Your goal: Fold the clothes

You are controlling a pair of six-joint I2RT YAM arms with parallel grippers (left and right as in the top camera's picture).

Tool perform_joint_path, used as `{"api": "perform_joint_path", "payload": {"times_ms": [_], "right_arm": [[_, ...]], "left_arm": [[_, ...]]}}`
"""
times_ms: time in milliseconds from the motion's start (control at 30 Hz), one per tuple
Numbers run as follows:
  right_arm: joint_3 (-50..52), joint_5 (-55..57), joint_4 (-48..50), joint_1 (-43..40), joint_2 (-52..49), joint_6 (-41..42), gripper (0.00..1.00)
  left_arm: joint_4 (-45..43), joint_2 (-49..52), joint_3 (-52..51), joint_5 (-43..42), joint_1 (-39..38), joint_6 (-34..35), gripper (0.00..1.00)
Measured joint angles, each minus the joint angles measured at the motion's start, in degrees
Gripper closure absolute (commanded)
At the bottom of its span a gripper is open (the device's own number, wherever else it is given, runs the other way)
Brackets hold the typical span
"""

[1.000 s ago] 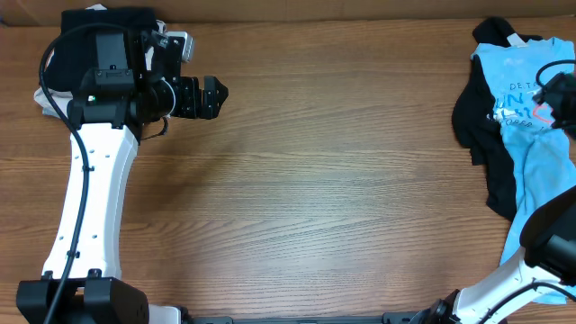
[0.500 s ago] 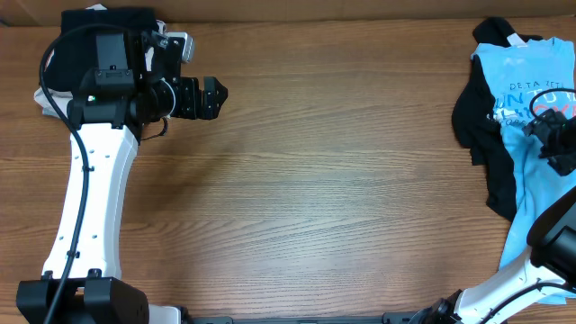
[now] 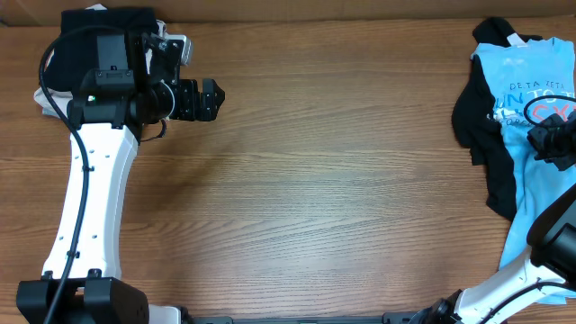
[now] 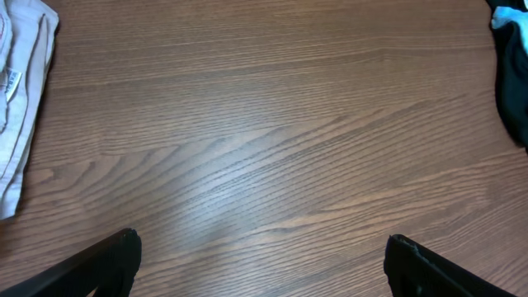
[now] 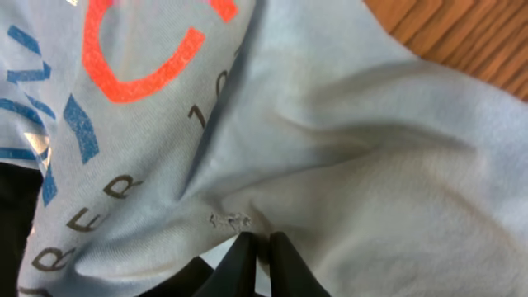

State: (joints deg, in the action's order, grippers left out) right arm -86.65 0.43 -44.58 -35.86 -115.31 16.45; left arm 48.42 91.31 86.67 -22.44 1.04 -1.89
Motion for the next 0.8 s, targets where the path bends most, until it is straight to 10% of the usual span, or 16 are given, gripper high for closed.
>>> {"api": "perform_joint_path", "payload": {"times_ms": [100, 167, 400, 600, 800], "right_arm": [[0.0, 0.4, 1.1, 0.0, 0.0, 0.0, 0.28], [0.0, 0.5, 2.2, 0.0, 0.0, -0.2, 0.23], [0.2, 0.5, 5.5, 0.0, 0.0, -2.4, 0.39], [0.2, -0.4, 5.5, 0.0, -1.0, -4.2, 0.31], [0.5, -2.4, 4.3, 0.0, -4.0, -5.6, 0.67]], "left_arm": [[0.0, 0.0, 0.0, 0.2, 0.0, 0.0, 0.04], [0.0, 0.0, 0.0, 0.2, 0.0, 0.0, 0.05], [0.0, 0.0, 0.0, 0.2, 0.0, 0.0, 0.05], [-0.1, 0.0, 0.0, 0.4, 0.0, 0.0, 0.05], [-0.2, 0.0, 0.0, 1.2, 0.0, 0.0, 0.04]]}}
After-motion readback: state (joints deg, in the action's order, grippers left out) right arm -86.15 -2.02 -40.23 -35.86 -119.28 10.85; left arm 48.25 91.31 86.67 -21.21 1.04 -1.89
